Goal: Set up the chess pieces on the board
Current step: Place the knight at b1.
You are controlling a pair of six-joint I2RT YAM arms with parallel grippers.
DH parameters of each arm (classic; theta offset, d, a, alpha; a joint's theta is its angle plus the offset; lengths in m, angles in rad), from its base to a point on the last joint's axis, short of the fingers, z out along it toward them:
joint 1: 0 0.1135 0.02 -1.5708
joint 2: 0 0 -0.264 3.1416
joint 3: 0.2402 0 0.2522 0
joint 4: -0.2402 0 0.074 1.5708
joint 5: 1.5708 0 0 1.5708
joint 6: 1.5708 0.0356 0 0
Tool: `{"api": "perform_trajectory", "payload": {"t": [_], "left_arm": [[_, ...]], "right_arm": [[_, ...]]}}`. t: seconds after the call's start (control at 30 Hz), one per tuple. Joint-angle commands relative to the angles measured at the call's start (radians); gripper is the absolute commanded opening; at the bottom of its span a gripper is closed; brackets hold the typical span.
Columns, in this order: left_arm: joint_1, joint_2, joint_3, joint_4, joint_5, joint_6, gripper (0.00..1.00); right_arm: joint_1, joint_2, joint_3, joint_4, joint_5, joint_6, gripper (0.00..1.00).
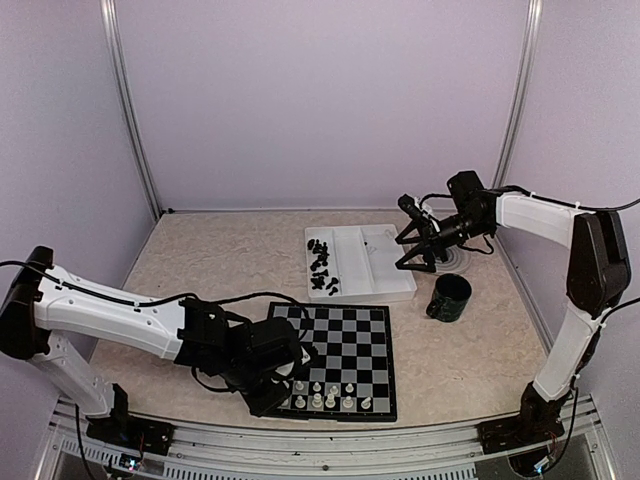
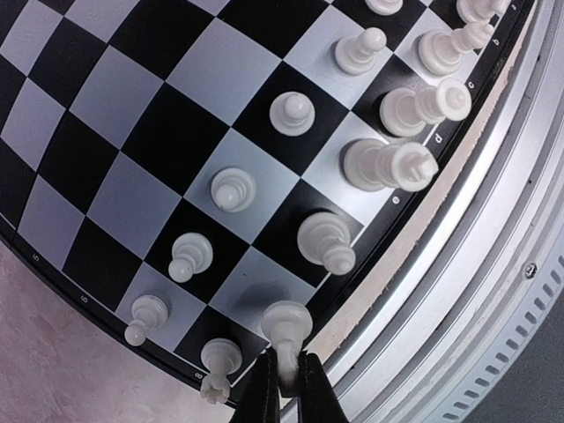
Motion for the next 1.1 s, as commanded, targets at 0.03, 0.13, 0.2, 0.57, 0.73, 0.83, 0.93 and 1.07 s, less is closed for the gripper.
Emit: {"api": "perform_trajectory", "payload": {"t": [0.03, 0.13, 0.2, 0.57, 0.73, 0.83, 0.93, 1.07], "left_arm": [[0.008, 0.031, -0.003, 0.000, -0.032, -0.002, 0.00], [0.015, 0.048, 0.001, -0.004, -0.035, 0.004, 0.00], [0.019, 0.053, 0.002, -0.006, -0.038, 0.006, 0.00], [0.024, 0.066, 0.015, -0.016, -0.057, 0.006, 0.21], [0.024, 0.049, 0.032, -0.011, -0.055, 0.012, 0.26], [0.024, 0.043, 0.042, -0.008, -0.050, 0.019, 0.27], [0.024, 0.038, 0.051, -0.007, -0.047, 0.024, 0.27], [0.023, 0.034, 0.077, -0.020, -0.047, 0.028, 0.27]], "right_arm": [[-0.002, 0.018, 0.017, -0.025, -0.013, -0.028, 0.99], [-0.003, 0.022, 0.018, -0.029, -0.015, -0.030, 0.99], [-0.002, 0.024, 0.016, -0.031, -0.015, -0.032, 0.99], [-0.001, 0.036, 0.020, -0.041, -0.020, -0.039, 0.99], [-0.001, 0.036, 0.021, -0.042, -0.020, -0.040, 0.99], [-0.001, 0.035, 0.023, -0.043, -0.017, -0.040, 0.99], [-0.001, 0.034, 0.024, -0.042, -0.018, -0.039, 0.99], [-0.001, 0.037, 0.027, -0.045, -0.016, -0.037, 0.99]]}}
